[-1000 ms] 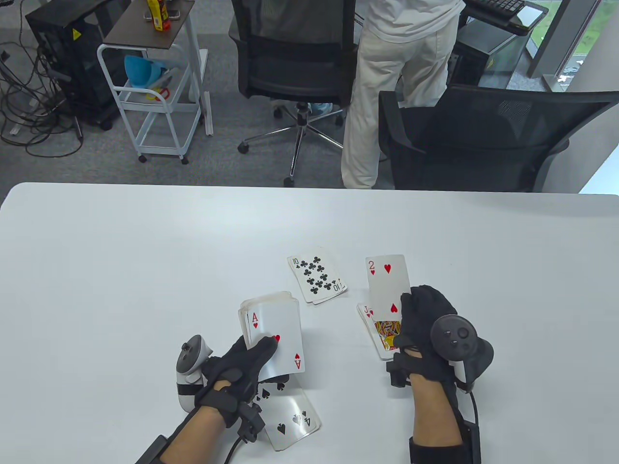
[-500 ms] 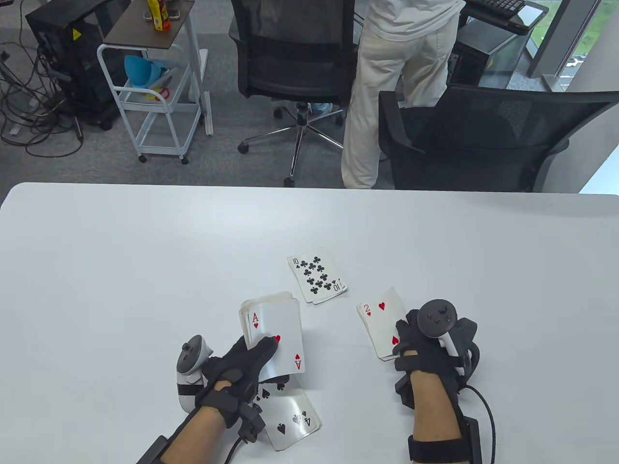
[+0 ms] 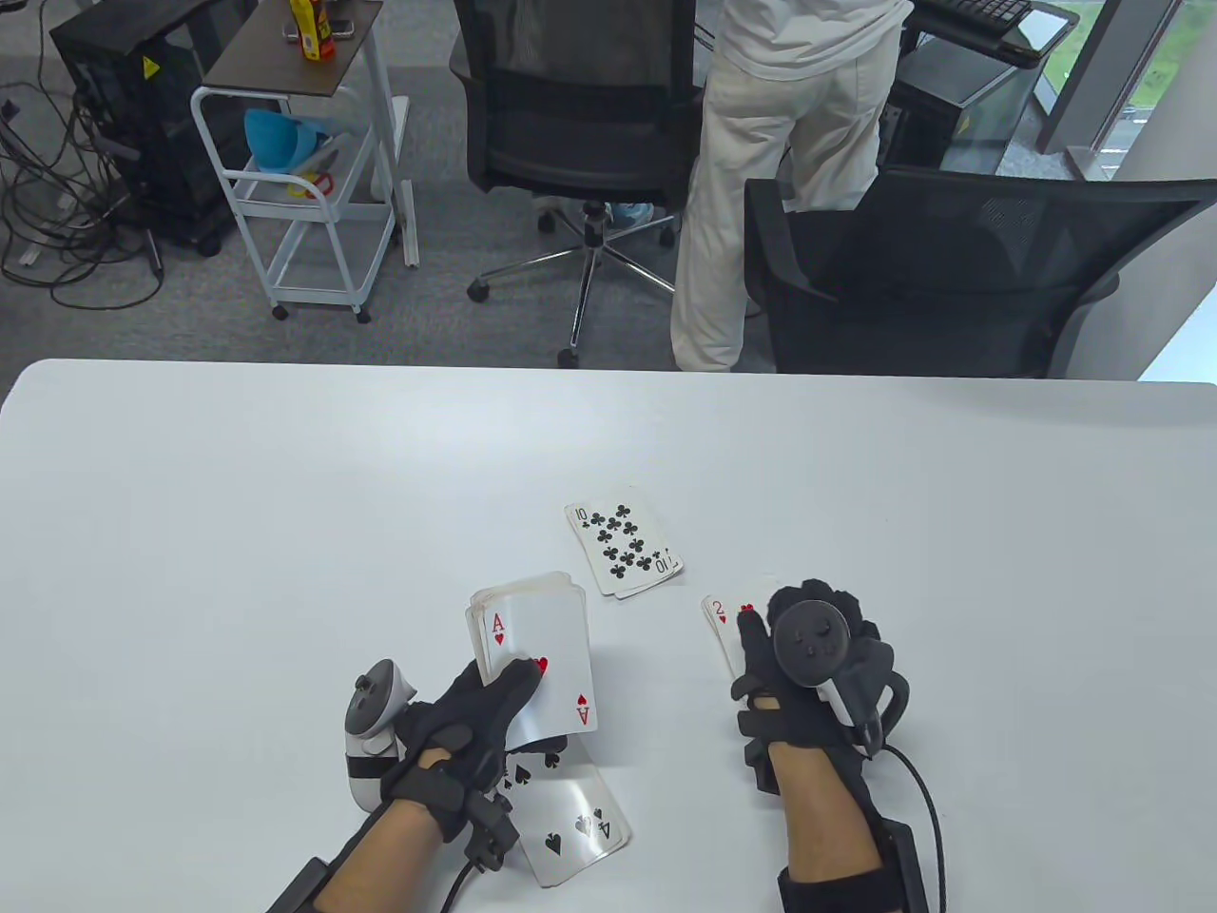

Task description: Playing card suit sorting

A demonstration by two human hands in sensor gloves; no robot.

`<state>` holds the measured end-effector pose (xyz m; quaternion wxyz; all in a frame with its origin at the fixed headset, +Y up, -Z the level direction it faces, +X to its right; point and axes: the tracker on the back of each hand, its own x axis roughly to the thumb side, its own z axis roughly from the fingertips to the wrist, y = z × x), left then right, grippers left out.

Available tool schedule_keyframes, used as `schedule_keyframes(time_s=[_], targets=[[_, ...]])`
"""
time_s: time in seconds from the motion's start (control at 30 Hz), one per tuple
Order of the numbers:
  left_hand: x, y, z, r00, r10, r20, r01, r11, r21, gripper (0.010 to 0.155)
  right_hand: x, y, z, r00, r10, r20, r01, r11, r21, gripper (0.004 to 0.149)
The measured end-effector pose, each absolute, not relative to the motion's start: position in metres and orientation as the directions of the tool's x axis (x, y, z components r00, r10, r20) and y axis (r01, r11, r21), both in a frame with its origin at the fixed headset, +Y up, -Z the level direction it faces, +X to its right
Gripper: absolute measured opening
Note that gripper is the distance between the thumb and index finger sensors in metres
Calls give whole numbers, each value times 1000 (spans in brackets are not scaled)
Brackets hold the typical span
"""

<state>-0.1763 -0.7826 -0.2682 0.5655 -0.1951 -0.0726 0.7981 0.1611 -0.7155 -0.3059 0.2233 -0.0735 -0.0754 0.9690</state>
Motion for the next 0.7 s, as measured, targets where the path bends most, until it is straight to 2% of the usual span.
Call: schedule_keyframes(time_s=[0.07,0.1,0.13,0.33,0.47,0.7], targets=[[-177,-782,-268,-284,931,-230,-874,-350,-336,60,152,-712,-303,-879,475,-50,-458,-868,-189,48],[-177,-782,-268,-283,931,-229,-875,-349,-336,60,145,-710,-300,-860,508,41,-504,-834,-227,48],[-177,-782,-269,-284,932,-225,-876,-347,-334,60,138,-708,-298,-843,533,74,-533,-807,-253,47],[-179,-781,-269,-276,936,-218,-882,-337,-330,60,104,-693,-280,-779,566,270,-625,-739,-252,47],[-180,-781,-269,-265,940,-215,-886,-325,-331,60,84,-691,-271,-728,593,346,-675,-710,-203,48],[-179,-780,-269,-247,946,-208,-893,-306,-331,60,60,-706,-268,-691,628,359,-693,-716,-84,54]])
